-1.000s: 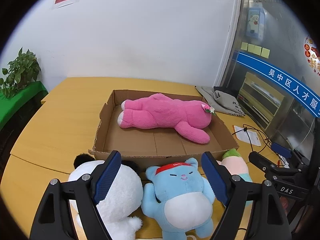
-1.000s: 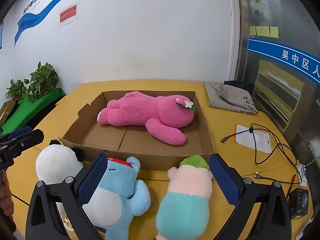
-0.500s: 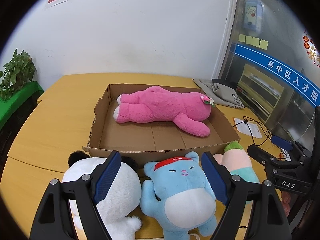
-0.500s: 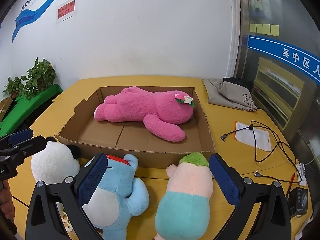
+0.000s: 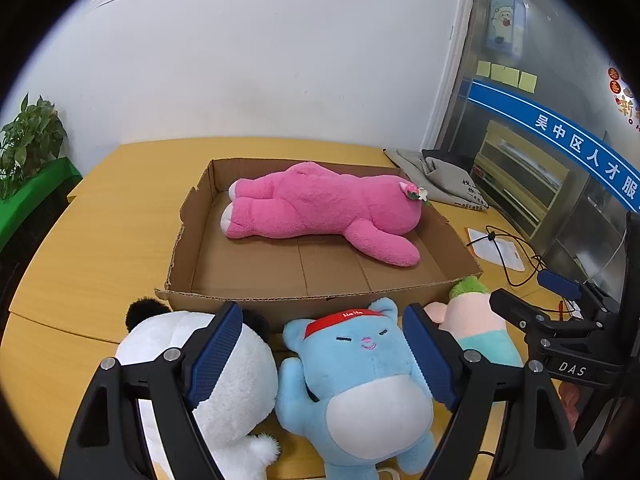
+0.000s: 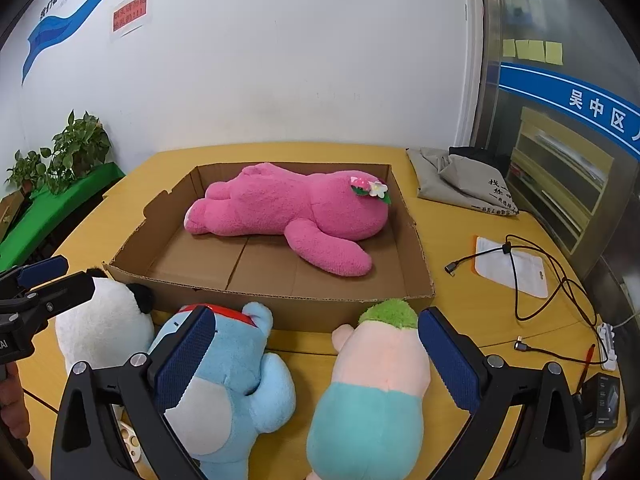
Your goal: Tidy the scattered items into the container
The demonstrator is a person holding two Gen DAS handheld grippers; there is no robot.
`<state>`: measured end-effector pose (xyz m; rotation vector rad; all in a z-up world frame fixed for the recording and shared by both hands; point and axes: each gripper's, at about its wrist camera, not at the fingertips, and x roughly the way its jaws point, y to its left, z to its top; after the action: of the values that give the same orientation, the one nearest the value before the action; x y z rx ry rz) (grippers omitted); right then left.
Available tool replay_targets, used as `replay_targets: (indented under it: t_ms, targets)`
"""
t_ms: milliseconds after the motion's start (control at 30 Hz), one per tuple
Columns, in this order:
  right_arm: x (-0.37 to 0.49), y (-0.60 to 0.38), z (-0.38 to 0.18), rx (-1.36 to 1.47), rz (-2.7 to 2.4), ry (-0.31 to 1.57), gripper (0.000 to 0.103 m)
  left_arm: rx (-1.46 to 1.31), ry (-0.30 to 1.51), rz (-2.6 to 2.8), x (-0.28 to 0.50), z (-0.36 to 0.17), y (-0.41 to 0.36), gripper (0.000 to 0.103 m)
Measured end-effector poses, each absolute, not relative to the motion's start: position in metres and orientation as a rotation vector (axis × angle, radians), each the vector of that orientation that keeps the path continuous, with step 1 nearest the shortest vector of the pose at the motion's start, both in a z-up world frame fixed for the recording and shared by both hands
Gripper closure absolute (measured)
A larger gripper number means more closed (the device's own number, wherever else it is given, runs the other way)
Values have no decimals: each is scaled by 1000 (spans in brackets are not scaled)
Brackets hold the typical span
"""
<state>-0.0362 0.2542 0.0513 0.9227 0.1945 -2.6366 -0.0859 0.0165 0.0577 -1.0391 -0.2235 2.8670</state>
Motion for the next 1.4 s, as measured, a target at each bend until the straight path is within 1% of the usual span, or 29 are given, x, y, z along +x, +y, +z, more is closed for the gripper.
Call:
replay_targets:
  t_ms: [300,700,867,1000,1100,1167,1267,1400]
  targets:
    - [-40,256,48,936,-2630,189,0,-1051,-207,2852,-89,55,18,21]
    - [-42,257,42,961,-2615,183,0,-1079,-232,2820,-87,47,8,21]
    - [-41,255,39,960,-2604,184,0,-1096,-255,2795,-81,42,-13,21]
    - [-38,253,38,933,-2574,190,0,-1112,-288,2806,-71,35,-46,21]
    - [-36,250,38,916,-2540,164,0,-1136,-311,2807,-66,28,-66,21]
    - [-33,246,38,913,-2492,143,0,-1169,-294,2797,-63,21,-74,21]
    - [-24,231,36,897,-2409,143,0,-1193,-275,2787,-59,14,-81,21]
    - [2,195,30,865,-2251,194,0,-1186,-286,2723,-57,8,-96,21]
